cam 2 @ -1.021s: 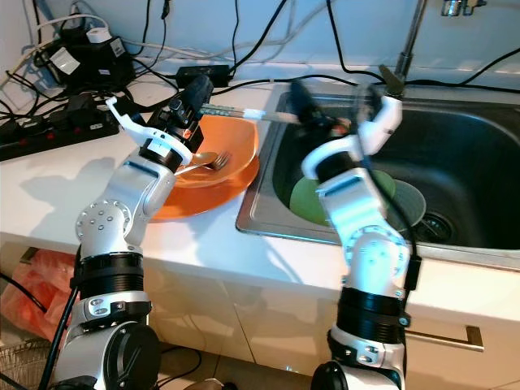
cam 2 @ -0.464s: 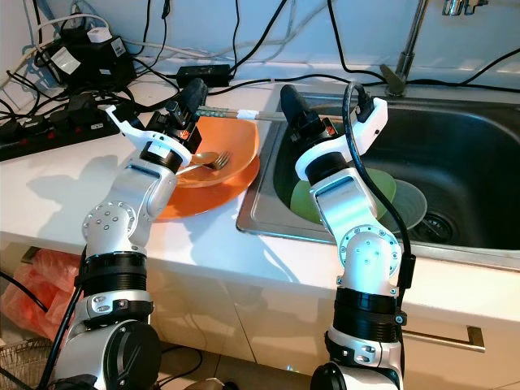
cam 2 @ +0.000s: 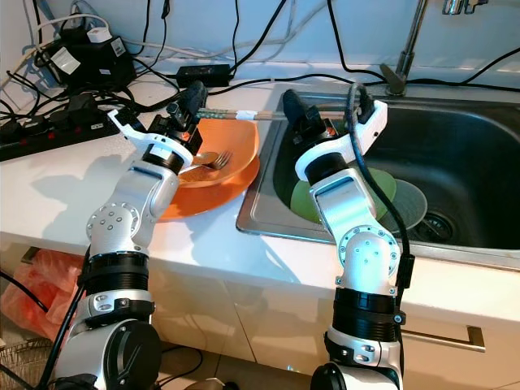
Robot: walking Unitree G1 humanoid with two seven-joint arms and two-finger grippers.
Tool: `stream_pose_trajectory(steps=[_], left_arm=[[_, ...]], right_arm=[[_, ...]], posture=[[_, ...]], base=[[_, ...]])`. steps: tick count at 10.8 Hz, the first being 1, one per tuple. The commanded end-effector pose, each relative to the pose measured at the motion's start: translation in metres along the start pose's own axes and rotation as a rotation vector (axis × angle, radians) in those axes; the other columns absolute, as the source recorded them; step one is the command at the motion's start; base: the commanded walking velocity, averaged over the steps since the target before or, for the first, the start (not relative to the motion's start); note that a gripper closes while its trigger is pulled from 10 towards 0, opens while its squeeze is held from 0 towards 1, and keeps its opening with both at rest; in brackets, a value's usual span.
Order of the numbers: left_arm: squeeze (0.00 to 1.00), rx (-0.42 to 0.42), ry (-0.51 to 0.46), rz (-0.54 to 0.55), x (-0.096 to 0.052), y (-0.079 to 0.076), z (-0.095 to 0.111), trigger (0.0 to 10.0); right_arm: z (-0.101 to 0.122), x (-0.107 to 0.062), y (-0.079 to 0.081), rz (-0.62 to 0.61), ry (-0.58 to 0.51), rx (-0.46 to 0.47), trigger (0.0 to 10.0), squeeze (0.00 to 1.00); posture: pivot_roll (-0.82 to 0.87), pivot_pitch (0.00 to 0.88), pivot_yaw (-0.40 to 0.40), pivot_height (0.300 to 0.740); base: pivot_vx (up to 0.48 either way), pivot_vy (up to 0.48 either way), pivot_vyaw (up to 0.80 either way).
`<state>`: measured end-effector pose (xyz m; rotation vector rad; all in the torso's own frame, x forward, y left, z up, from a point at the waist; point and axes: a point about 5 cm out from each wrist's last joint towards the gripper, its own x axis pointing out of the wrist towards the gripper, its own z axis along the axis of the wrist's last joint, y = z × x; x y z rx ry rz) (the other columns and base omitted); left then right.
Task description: Kitchen organization
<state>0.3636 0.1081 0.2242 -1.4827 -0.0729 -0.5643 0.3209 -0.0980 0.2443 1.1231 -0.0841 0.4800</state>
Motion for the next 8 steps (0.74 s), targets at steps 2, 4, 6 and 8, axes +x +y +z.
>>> stream_pose_trajectory(steps=[2,4,6,8], left_arm=[[0.0,-0.006,0.08,0.072,0.004,0.01,-0.027,0.0],[0.0,0.009,0.11,0.117,0.001,0.018,-0.034,5.4],[1.0,0.019,0.133,0.143,0.0,0.022,-0.038,10.0],[1.0,0.104,0.246,0.108,-0.002,0.018,-0.051,10.0]], right_arm=[[-0.032,0.007,0.029,0.105,0.054,0.115,0.0,0.0],[-0.031,0.007,0.029,0.102,0.049,0.116,0.0,0.0],[-0.03,0.008,0.028,0.096,0.045,0.116,0.0,0.0],[-0.031,0.008,0.029,0.099,0.047,0.11,0.0,0.0]], posture=[[0.03,0.03,0.13,0.74],[0.03,0.031,0.13,0.74],[0.03,0.033,0.128,0.74],[0.03,0.033,0.128,0.74]], base=[[0.0,0.0,0.0],[0.0,0.0,0.0],[0.0,0.0,0.0],[0.0,0.0,0.0]])
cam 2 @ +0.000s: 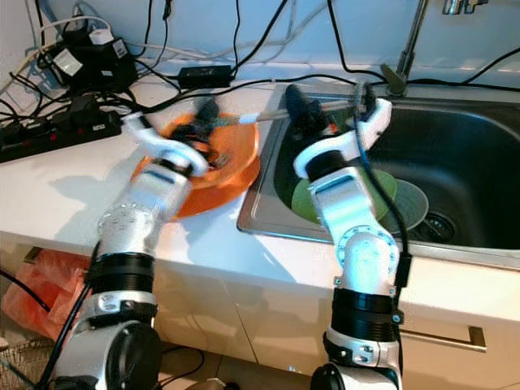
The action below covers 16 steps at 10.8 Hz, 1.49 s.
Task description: Kitchen organization
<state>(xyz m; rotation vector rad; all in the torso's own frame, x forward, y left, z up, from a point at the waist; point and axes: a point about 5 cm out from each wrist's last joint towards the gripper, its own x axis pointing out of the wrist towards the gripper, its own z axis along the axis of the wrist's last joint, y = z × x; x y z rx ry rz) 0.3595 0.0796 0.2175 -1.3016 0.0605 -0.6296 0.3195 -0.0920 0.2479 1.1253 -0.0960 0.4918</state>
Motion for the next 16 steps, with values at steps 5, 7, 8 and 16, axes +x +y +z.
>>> stream_pose_trajectory(steps=[5,7,8,16], left_arm=[[1.0,0.019,0.115,-0.041,0.002,-0.01,-0.023,10.0],[1.0,0.069,0.147,-0.089,-0.004,-0.022,-0.02,10.0],[1.0,0.064,0.152,-0.091,-0.006,-0.022,-0.02,10.0],[0.61,0.184,0.14,-0.031,-0.021,-0.022,-0.009,10.0]], right_arm=[[-0.03,0.008,0.022,0.064,0.043,0.091,0.0,0.0],[-0.025,0.012,0.017,0.024,0.003,0.053,0.0,0.0],[-0.023,0.014,0.015,0.008,-0.012,0.045,0.0,0.0],[0.035,0.017,-0.033,-0.227,-0.233,-0.249,0.0,0.0]], posture=[[0.03,0.031,0.126,0.74],[0.04,0.03,0.126,0.74],[0.04,0.03,0.126,0.74],[0.06,0.031,0.127,0.74]], base=[[0.0,0.0,0.0],[0.0,0.0,0.0],[0.0,0.0,0.0],[0.0,0.0,0.0]])
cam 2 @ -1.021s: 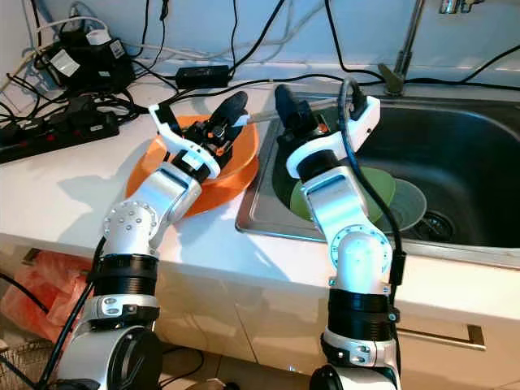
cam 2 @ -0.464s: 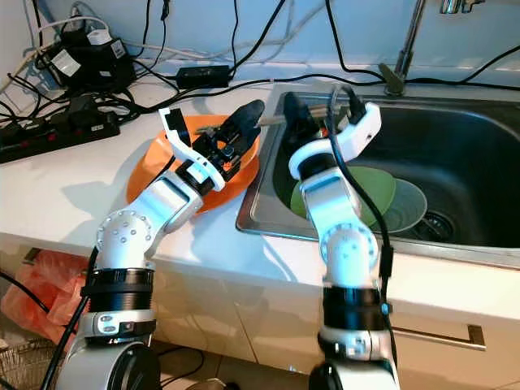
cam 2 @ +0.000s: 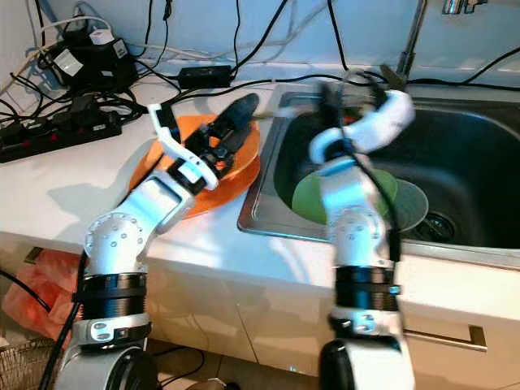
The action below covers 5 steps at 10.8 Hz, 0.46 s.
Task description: Kitchen organization
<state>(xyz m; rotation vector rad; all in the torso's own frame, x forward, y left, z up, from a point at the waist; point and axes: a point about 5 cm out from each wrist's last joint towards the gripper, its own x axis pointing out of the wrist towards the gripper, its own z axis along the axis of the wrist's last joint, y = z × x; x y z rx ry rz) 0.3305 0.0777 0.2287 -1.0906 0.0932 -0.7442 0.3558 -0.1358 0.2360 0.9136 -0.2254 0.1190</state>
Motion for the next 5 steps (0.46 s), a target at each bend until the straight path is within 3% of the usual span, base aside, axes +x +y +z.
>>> stream_pose_trajectory(steps=[1,2,5], left_arm=[[0.53,0.04,-0.014,0.026,-0.004,0.0,0.004,10.0],[0.67,0.062,-0.021,0.041,-0.009,0.002,0.008,10.0],[0.69,0.113,-0.033,0.101,-0.019,0.01,0.013,10.0]], right_arm=[[0.005,0.003,-0.005,-0.037,-0.029,-0.053,0.0,0.0],[0.016,0.004,-0.017,-0.08,-0.066,-0.124,0.0,0.0],[0.038,0.005,-0.039,-0.143,-0.132,-0.198,0.0,0.0]], posture=[[0.06,0.031,0.127,0.74],[0.07,0.031,0.127,0.74],[0.07,0.028,0.126,0.74]], base=[[0.0,0.0,0.0],[0.0,0.0,0.0],[0.0,0.0,0.0]])
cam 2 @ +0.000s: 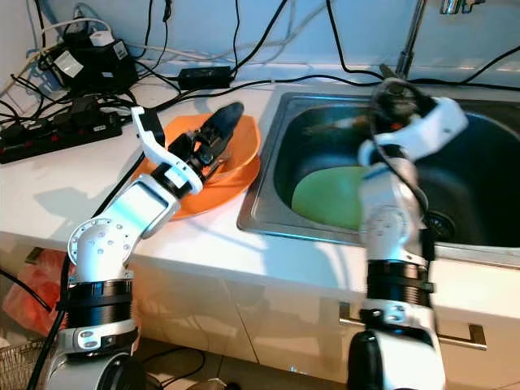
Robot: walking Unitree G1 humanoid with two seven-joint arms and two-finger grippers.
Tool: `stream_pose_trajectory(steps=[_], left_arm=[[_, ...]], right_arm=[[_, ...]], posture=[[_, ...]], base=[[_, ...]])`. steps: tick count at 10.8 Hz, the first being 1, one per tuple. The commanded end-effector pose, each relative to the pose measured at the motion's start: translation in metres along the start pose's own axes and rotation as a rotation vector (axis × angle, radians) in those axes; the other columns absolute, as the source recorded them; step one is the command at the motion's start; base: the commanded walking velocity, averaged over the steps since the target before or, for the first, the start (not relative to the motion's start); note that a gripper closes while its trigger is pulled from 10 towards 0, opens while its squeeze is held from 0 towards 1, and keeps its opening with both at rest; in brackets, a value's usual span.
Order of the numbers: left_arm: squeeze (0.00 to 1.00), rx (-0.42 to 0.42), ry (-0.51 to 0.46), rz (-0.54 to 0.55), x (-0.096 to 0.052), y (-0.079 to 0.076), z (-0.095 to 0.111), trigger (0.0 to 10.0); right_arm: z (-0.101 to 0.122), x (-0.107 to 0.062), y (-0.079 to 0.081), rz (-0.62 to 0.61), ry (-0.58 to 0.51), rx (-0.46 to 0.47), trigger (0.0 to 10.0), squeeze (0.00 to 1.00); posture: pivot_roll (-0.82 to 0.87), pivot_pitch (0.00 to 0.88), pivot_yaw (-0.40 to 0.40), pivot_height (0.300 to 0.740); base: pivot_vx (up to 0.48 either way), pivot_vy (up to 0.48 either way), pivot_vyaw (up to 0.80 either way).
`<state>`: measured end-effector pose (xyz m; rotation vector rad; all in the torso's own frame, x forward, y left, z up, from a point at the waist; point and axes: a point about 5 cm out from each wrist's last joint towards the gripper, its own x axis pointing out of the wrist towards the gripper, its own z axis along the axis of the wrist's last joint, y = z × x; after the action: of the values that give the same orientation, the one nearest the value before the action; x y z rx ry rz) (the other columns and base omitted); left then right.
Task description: Kitchen organization
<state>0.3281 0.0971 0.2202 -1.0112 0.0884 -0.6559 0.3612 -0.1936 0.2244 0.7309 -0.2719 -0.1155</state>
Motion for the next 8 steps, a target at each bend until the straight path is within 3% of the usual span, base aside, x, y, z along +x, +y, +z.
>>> stream_pose_trajectory(steps=[1,3,4,5,6,7,8], left_arm=[[0.69,0.033,-0.013,0.021,-0.003,0.0,0.004,10.0],[0.68,0.089,-0.005,0.022,-0.002,-0.002,0.007,10.0],[0.65,0.183,-0.002,0.052,-0.004,-0.001,0.01,10.0],[0.45,0.316,-0.009,0.104,-0.006,0.002,0.014,10.0],[0.0,0.474,-0.012,0.15,-0.01,0.005,0.019,10.0],[0.0,0.582,0.001,0.182,-0.014,0.007,0.021,10.0],[0.0,0.659,0.016,0.239,-0.019,0.01,0.024,10.0]], right_arm=[[0.002,0.002,0.003,0.013,-0.013,-0.01,0.0,0.0],[-0.005,-0.001,-0.008,0.002,0.016,-0.165,0.0,0.0],[-0.015,-0.002,-0.015,-0.003,0.072,-0.261,3.3,0.0],[-0.027,-0.003,-0.026,-0.034,0.143,-0.354,10.0,0.0],[-0.034,-0.004,-0.037,-0.072,0.188,-0.362,10.0,0.0],[-0.035,-0.002,-0.042,-0.094,0.194,-0.407,10.0,0.0],[-0.034,0.001,-0.04,-0.07,0.187,-0.39,10.0,0.0]], posture=[[0.07,0.026,0.126,0.74],[0.07,0.025,0.125,0.74],[0.07,0.025,0.125,0.74],[0.07,0.025,0.125,0.74],[0.07,0.024,0.126,0.74],[0.08,0.028,0.126,0.74],[0.08,0.029,0.126,0.74]], base=[[0.0,0.0,0.0],[0.0,0.0,0.0],[0.0,0.0,0.0],[0.0,0.0,0.0],[0.0,0.0,0.0],[0.0,0.0,0.0],[0.0,0.0,0.0]])
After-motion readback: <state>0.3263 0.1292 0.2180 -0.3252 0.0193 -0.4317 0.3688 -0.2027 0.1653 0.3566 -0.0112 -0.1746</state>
